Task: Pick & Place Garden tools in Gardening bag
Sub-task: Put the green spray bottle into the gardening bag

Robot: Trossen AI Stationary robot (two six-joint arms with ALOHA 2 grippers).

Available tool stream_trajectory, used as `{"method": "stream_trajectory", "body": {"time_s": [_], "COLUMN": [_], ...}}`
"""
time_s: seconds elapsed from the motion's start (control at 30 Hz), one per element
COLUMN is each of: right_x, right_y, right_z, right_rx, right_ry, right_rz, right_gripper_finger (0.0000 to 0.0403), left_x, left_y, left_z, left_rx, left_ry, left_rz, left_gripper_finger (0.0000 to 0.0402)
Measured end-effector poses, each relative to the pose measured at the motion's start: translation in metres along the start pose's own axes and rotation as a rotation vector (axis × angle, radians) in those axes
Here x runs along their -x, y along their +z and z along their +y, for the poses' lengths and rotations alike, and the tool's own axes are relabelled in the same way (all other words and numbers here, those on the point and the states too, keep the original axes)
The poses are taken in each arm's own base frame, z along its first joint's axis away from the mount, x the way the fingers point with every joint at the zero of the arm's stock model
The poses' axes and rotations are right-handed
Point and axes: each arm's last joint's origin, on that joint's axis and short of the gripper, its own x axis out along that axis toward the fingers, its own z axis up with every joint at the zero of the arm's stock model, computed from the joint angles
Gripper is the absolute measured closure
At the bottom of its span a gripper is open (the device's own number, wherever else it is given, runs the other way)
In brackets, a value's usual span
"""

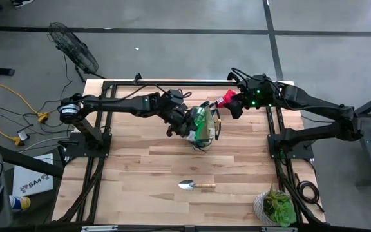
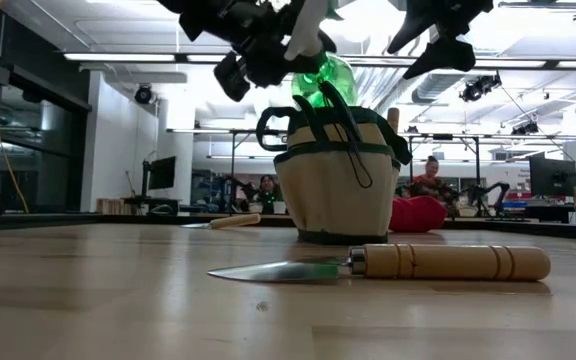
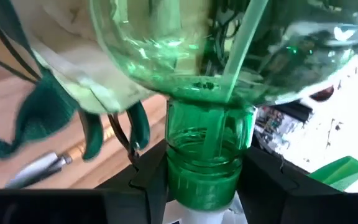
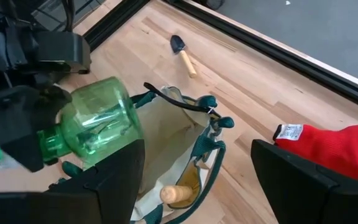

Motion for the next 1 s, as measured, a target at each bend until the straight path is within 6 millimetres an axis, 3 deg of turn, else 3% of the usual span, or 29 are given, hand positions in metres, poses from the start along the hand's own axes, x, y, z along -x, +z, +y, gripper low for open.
{"method": "stream_trajectory", "body": {"time_s": [0.43,1.0], "right_x": [0.0,0.0], "right_y": [-0.0003,-0.0006], "right_z": [0.0,-0.0002], "right_rx": [0.0,0.0], "right_ry": [0.003,0.001], "right_rz": [0.005,0.007], "right_gripper_finger": [0.0117,0.0117], "left_x": [0.0002,0.0025], "left_y": [0.0039,0.0088], "left_z": [0.0005,0.001], "left_rx": [-0.024,-0.064], "left_ry": [0.002,0.009], "left_rz": [-0.135,-0.163], "left_gripper_finger": [0.0239,0.0238]}}
